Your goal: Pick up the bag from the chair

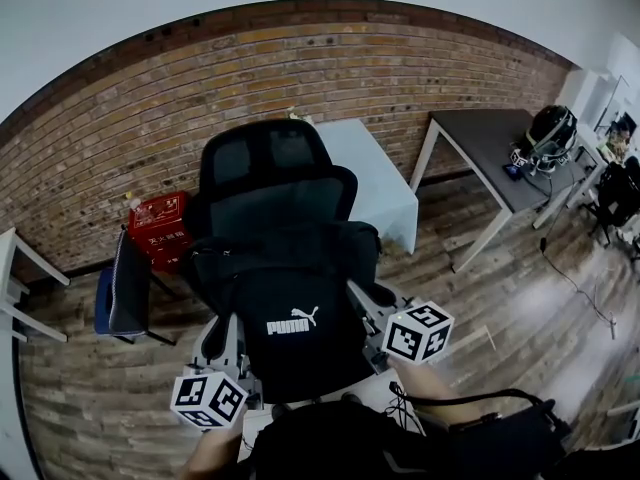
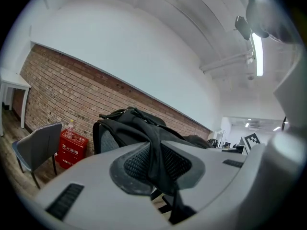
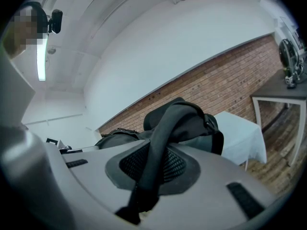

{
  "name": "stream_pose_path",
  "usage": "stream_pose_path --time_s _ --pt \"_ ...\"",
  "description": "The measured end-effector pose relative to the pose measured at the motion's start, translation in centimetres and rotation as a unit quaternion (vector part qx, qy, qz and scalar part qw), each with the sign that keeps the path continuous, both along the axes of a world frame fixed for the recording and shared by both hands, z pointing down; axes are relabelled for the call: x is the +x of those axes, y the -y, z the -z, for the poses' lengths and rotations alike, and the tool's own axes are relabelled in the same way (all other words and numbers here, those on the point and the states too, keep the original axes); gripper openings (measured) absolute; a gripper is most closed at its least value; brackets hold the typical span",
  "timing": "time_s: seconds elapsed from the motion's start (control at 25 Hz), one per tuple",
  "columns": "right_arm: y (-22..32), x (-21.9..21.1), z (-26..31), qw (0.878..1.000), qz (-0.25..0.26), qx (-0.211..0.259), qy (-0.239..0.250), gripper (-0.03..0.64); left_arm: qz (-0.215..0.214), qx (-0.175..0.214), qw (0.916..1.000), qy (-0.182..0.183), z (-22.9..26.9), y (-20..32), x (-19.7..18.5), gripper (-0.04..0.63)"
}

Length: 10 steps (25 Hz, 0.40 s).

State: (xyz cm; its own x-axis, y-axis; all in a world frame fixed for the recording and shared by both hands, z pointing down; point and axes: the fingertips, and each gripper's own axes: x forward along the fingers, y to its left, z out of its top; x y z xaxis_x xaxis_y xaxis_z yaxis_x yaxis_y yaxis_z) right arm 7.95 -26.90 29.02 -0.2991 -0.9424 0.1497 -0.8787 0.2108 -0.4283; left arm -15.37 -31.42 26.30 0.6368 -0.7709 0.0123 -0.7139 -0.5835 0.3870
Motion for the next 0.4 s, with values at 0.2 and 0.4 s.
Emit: stream_pose_path --time_s 0.2,0.4 --pt "-0.31 0.01 0.07 1.0 -0.004 0.003 -0.003 0.067 -0.001 0.002 1.0 -0.002 0.2 -0.32 0.03 0.076" --pt "-0.73 -0.42 0.2 1.0 -0.006 0.002 -0.001 0.067 -0.006 0.009 0.9999 -0.001 0.53 -0.45 -0.33 0.075"
